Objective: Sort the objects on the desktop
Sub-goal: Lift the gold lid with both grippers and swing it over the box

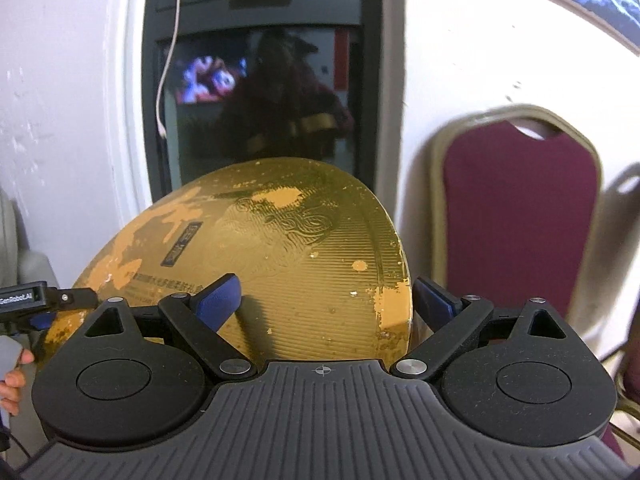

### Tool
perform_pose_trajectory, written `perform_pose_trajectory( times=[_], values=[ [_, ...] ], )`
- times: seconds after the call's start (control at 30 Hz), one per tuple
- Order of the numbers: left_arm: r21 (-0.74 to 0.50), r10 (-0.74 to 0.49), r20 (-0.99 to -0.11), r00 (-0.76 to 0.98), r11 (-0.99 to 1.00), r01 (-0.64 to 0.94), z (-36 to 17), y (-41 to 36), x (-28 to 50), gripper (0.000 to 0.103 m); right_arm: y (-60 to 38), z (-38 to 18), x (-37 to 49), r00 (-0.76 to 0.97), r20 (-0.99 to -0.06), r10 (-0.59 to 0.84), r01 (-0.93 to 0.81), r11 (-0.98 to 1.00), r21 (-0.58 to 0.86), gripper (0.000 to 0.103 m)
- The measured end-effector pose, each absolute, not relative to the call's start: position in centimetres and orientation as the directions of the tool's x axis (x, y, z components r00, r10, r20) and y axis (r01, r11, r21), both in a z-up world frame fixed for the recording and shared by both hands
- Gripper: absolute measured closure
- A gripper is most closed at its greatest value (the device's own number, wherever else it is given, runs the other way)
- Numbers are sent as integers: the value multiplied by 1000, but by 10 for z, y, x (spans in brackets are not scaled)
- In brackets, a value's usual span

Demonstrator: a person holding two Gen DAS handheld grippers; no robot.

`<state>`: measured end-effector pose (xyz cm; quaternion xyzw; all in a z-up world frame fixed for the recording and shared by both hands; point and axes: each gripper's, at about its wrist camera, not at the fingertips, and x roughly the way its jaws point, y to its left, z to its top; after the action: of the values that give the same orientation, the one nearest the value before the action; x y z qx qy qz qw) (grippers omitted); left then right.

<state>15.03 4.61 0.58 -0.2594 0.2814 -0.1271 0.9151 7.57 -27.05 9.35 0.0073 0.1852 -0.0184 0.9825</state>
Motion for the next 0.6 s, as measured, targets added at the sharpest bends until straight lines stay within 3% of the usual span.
perform_pose_trajectory(
  times=[0.4, 0.6],
  values=[
    [-527, -396, -568, 721, 849, 51, 2, 21, 77, 1, -289, 83, -8, 858, -507, -85, 105, 994, 10, 8],
    [-530, -416, -583, 698, 846, 61, 1, 8, 51, 1, -300, 82, -39, 837, -539, -97, 128, 992, 20, 8]
  ],
)
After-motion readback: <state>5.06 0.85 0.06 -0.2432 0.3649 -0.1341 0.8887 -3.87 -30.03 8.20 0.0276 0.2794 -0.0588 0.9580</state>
